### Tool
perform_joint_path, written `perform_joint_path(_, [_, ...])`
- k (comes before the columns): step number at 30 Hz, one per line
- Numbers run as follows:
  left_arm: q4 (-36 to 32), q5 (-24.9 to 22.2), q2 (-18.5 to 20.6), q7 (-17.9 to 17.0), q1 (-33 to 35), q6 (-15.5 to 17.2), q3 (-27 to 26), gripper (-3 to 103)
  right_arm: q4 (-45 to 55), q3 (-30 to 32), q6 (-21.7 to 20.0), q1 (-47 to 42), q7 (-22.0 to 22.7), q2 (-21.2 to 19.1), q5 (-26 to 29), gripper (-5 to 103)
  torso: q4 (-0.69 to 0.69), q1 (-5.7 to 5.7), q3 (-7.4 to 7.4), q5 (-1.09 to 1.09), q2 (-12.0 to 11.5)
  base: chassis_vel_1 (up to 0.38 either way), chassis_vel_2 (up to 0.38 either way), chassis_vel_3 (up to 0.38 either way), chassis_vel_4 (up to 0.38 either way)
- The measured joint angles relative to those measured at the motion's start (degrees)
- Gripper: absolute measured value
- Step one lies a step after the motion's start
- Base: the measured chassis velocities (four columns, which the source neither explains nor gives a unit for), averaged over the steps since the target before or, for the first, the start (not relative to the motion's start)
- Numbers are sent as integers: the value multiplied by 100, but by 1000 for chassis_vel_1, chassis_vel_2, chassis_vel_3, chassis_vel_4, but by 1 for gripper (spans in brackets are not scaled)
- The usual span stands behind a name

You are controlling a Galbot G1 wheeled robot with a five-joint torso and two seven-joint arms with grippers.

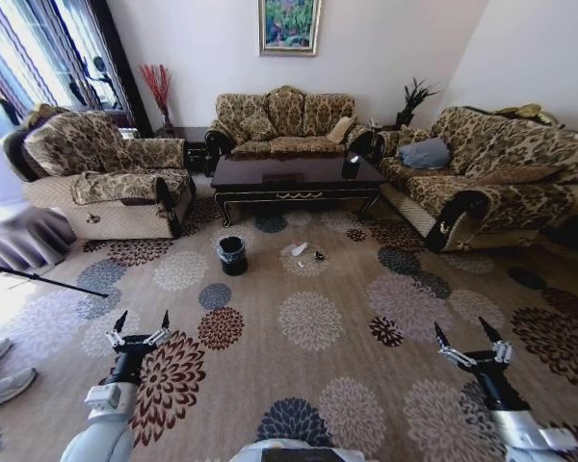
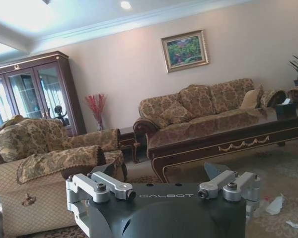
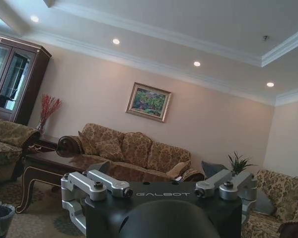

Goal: Move to the front of the table and pick up the trash from the floor, then place it into the trash bin.

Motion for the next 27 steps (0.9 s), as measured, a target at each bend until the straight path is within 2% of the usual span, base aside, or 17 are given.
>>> perform_joint_path(4, [-42,51,62,178,39,-1,23,100,17,-1,-52,26,-16,10,-2,100,-1,0,0,0,0,0,0,0,0])
perform_joint_path(12, [-8,52,24,235,114,-150,49,100,-10,-64,-55,79,-170,41,65,100,-1,0,0,0,0,0,0,0,0])
perform_joint_path(27, [-71,-55,-26,344,153,-118,50,100,-40,-107,-48,65,-174,80,60,100,-1,0,0,0,0,0,0,0,0])
